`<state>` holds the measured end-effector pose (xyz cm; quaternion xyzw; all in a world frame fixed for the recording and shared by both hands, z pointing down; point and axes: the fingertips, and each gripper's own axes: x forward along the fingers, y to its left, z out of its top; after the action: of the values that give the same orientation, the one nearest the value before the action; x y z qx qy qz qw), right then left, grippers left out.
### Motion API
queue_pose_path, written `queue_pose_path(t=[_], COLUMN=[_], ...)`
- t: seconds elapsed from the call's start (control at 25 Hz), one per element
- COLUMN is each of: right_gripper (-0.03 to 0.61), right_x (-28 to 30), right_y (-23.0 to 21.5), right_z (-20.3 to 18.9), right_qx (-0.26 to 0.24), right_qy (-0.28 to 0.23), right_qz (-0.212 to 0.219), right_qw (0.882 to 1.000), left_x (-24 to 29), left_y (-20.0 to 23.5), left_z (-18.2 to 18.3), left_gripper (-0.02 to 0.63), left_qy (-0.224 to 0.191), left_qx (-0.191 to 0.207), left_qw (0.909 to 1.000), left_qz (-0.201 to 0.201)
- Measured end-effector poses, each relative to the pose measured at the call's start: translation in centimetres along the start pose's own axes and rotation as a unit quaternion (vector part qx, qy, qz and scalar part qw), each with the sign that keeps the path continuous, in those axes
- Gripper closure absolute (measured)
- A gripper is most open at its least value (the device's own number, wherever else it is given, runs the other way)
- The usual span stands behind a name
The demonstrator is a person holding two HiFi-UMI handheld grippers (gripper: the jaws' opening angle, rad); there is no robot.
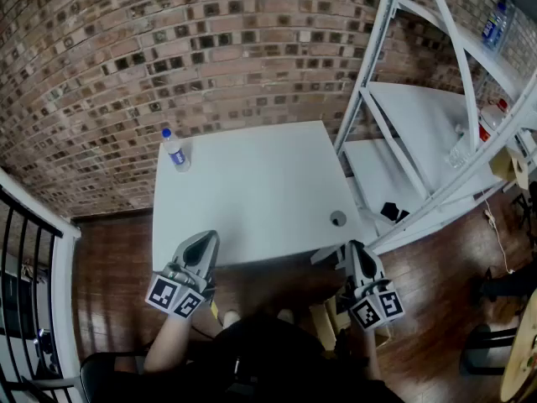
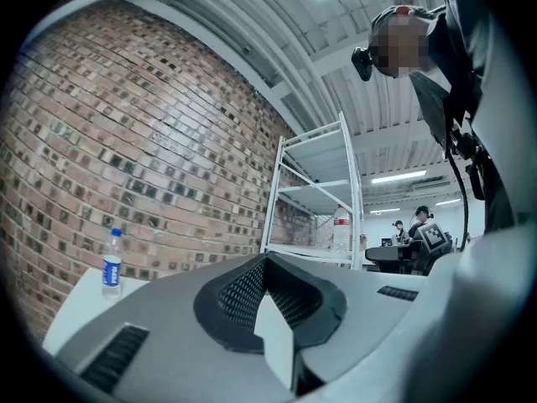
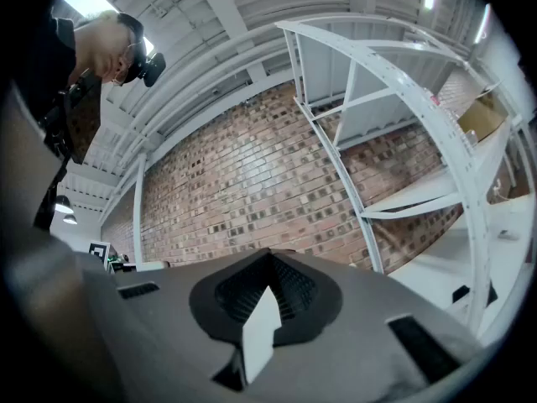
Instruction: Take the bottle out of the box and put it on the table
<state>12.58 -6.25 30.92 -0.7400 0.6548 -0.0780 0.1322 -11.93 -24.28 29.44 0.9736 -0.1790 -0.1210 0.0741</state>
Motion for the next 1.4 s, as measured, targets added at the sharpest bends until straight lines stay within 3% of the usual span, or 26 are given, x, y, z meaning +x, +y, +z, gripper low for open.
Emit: queue_pose_path(t=[0.28, 0.64, 0.88, 1.08, 1.4], right_gripper=[0.575, 0.575, 0.575, 0.575, 0.575], right_x=[-5.5, -13.3, -18.3, -22.0, -27.2], right_y=[-8.2, -14.1, -14.7, -12.8, -8.2], right_z=[2.0, 4.6, 6.0, 6.4, 5.1], right_qx=[-0.013, -0.04, -0.048, -0.061, -0.069], right_qy=[-0.012, -0.048, -0.082, -0.094, -0.103], right_qz=[-0.05, -0.139, -0.23, -0.292, -0.378], right_qw=[0.999, 0.988, 0.968, 0.95, 0.917], left_x=[6.8, 14.8, 17.9, 18.7, 17.7], left_y=[-6.1, -15.1, -19.0, -20.4, -23.7], left_z=[-3.3, -6.0, -5.9, -5.7, -6.2], left_gripper=[0.617, 0.617, 0.617, 0.617, 0.617], left_qy=[0.006, 0.021, 0.027, 0.031, 0.038], left_qx=[-0.011, -0.015, -0.031, -0.042, -0.084], left_qw=[0.9989, 0.9869, 0.9655, 0.9495, 0.9114], left_qz=[-0.044, -0.159, -0.257, -0.31, -0.401])
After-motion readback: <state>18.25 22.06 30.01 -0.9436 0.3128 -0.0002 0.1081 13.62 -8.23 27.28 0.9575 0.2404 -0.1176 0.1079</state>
